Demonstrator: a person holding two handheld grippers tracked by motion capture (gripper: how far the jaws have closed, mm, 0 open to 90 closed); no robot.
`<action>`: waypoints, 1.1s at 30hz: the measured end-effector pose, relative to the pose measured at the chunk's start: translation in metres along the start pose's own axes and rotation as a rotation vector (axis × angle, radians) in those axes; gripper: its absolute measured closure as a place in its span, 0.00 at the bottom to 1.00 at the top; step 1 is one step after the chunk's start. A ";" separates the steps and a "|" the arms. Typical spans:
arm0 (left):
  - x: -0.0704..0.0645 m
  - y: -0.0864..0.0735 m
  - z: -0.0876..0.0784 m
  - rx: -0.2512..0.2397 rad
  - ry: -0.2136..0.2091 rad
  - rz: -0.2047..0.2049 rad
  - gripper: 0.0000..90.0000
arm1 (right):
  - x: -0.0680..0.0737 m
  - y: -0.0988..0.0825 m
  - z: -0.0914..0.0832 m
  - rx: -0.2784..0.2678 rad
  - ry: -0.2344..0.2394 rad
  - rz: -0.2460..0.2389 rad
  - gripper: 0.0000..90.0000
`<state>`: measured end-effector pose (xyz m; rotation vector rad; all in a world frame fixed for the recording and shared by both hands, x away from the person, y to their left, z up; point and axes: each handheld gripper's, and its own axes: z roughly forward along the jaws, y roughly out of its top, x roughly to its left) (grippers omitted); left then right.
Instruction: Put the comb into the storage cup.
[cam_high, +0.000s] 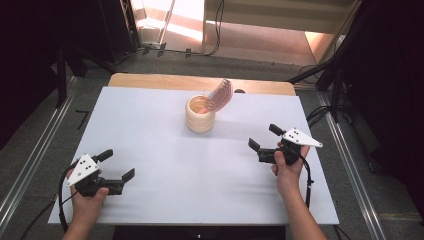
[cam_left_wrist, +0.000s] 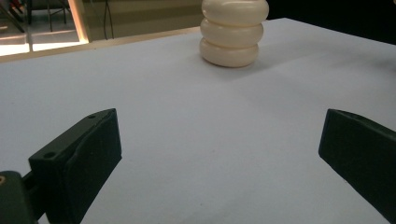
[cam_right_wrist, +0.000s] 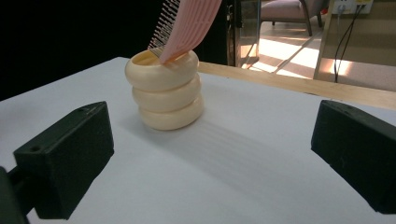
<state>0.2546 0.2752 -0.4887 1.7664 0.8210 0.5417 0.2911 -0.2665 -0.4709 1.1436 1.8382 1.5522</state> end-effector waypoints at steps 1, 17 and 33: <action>0.000 0.000 0.000 0.001 0.000 -0.001 0.00 | -0.001 -0.001 -0.002 0.001 -0.006 0.000 0.00; 0.000 0.000 0.000 0.002 0.003 0.004 0.00 | -0.010 -0.014 -0.037 -0.007 -0.038 0.006 0.00; -0.001 0.000 0.000 0.006 0.004 0.008 0.00 | -0.021 -0.032 -0.072 -0.001 -0.075 0.022 0.00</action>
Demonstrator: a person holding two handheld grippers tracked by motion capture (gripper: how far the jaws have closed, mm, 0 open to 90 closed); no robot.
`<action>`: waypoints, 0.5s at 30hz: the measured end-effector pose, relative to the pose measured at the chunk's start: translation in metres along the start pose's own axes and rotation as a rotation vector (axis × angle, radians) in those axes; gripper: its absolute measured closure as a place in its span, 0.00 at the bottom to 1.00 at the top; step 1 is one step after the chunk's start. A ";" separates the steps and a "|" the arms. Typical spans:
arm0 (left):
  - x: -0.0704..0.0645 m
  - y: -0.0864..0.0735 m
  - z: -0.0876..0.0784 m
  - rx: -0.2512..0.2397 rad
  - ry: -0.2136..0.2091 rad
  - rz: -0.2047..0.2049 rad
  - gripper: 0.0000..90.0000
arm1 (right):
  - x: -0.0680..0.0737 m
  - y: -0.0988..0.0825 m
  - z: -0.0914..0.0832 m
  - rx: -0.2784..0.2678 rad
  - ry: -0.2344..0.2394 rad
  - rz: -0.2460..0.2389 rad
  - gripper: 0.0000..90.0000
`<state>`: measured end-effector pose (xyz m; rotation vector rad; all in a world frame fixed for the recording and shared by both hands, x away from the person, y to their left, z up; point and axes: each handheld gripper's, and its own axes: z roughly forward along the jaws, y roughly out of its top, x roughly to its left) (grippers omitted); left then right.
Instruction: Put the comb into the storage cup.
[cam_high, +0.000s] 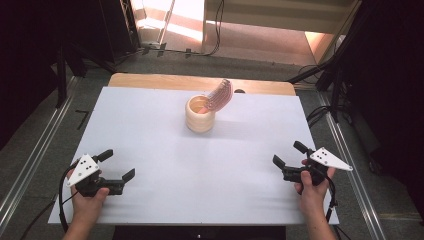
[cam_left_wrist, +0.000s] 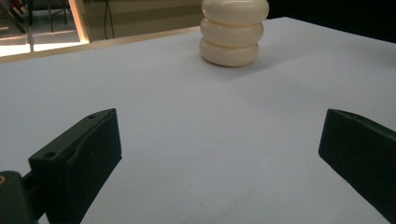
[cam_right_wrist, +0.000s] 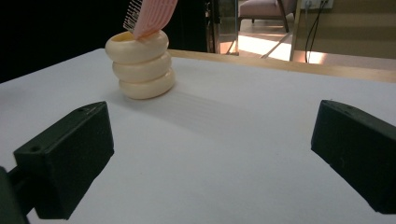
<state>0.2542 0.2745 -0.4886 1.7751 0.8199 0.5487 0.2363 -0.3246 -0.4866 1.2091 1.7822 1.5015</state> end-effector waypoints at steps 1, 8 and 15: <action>0.000 0.000 0.000 0.000 0.000 0.000 0.00 | -0.001 -0.001 -0.002 0.001 -0.004 -0.003 0.00; 0.000 0.000 0.000 0.000 0.001 0.002 0.00 | -0.004 -0.009 -0.013 0.007 -0.015 0.004 0.00; 0.000 0.000 0.000 -0.002 -0.001 0.002 0.00 | -0.006 -0.014 -0.023 0.017 -0.027 0.001 0.00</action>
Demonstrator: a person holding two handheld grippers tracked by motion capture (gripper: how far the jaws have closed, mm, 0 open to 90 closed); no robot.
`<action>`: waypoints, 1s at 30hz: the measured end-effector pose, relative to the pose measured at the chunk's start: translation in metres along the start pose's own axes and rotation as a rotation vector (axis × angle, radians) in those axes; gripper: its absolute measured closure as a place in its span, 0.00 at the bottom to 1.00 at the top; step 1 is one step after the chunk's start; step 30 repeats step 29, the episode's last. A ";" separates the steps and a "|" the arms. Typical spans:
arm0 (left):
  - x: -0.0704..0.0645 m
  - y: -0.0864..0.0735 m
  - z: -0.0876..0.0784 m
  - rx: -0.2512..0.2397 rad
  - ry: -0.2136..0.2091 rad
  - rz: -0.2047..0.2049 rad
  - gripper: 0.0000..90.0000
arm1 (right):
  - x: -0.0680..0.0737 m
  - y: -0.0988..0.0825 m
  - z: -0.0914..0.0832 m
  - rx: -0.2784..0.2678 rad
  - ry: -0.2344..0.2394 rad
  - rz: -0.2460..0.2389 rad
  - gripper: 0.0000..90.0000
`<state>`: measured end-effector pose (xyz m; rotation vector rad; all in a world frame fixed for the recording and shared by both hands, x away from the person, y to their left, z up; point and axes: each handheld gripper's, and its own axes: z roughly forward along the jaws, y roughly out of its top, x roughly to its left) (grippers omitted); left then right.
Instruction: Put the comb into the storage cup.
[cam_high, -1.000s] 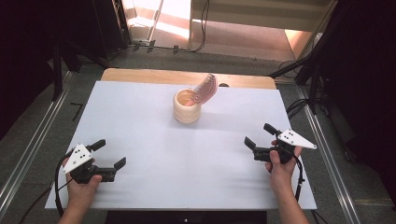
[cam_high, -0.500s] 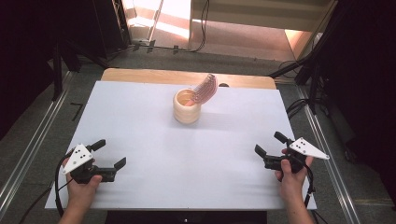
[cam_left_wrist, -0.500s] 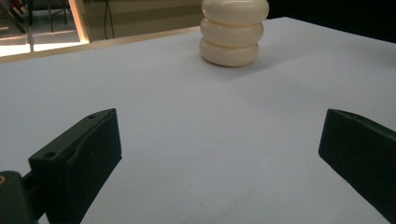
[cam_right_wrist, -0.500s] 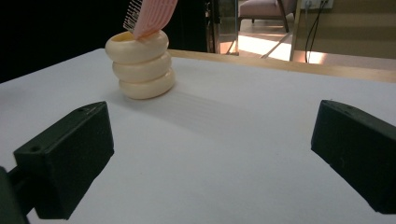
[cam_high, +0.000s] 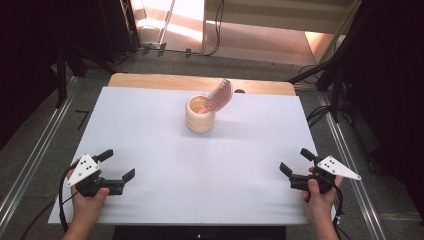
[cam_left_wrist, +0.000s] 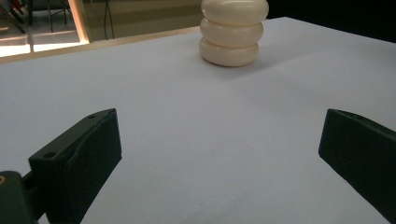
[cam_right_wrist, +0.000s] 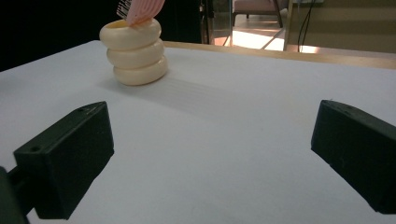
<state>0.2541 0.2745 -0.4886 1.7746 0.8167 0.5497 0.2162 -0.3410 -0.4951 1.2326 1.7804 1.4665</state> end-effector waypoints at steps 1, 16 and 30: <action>0.000 0.000 0.000 0.000 0.000 0.000 0.00 | 0.000 -0.001 -0.001 0.000 -0.001 0.004 0.00; 0.001 0.000 -0.001 -0.010 -0.004 -0.006 0.00 | -0.009 -0.011 -0.024 -0.007 -0.037 -0.019 0.00; 0.002 0.001 -0.002 -0.017 -0.009 -0.007 0.00 | -0.017 -0.024 -0.031 -0.003 -0.051 -0.002 0.00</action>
